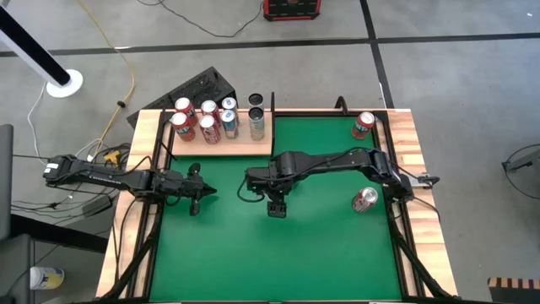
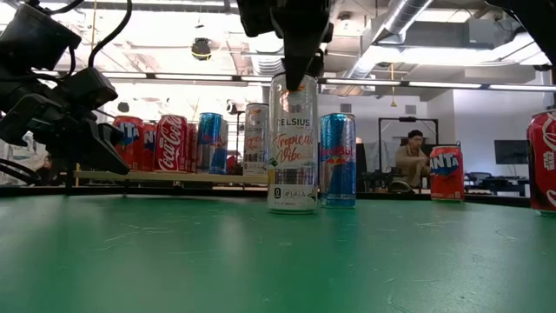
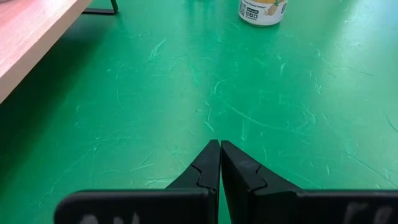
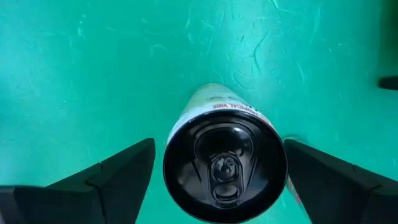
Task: Place canned beverage on shelf
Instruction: Put the white and yellow soda can on the shelf aligned with the other white and yellow soda cans
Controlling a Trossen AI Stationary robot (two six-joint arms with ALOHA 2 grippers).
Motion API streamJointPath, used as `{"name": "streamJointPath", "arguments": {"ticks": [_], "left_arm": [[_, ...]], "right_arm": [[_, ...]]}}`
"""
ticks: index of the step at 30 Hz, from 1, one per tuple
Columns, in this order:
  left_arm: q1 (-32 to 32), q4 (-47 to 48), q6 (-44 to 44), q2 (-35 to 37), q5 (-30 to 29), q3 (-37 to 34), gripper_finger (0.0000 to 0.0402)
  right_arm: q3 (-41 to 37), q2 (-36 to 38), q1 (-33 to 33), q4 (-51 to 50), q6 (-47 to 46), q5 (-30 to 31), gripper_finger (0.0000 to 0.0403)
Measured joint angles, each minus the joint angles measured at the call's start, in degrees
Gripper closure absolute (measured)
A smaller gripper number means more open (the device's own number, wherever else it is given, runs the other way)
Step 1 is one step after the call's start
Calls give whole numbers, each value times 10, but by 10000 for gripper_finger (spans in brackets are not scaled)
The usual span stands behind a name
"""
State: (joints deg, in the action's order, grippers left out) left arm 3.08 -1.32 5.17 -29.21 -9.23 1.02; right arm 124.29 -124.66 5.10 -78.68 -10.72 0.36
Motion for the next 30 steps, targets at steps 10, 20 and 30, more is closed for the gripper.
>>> {"name": "streamJointPath", "arguments": {"ticks": [10,20,30], "left_arm": [[0,0,0,0,0,0,402],[0,0,0,0,0,0,402],[0,0,0,0,0,0,402]], "right_arm": [[0,4,-1,-4,22,16,131],[58,9,-33,48,122,45,131],[60,8,-122,117,226,45,131]]}}
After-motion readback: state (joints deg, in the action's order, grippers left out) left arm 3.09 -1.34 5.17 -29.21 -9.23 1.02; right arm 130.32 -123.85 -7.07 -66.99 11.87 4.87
